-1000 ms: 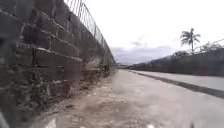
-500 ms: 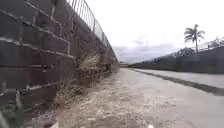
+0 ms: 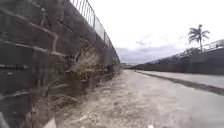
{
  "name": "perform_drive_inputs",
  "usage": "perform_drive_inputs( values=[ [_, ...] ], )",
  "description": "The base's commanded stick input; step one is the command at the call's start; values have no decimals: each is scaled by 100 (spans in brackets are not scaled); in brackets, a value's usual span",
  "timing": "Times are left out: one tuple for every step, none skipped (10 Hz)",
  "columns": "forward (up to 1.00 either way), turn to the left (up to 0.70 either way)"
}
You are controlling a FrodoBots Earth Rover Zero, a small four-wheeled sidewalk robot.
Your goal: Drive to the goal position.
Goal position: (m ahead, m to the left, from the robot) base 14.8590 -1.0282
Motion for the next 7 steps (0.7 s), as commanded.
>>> perform_drive_inputs(
  values=[
    [100, -27],
    [100, -27],
    [100, -27],
    [100, -27],
    [100, -27],
    [100, -27],
    [100, -27]
  ],
)
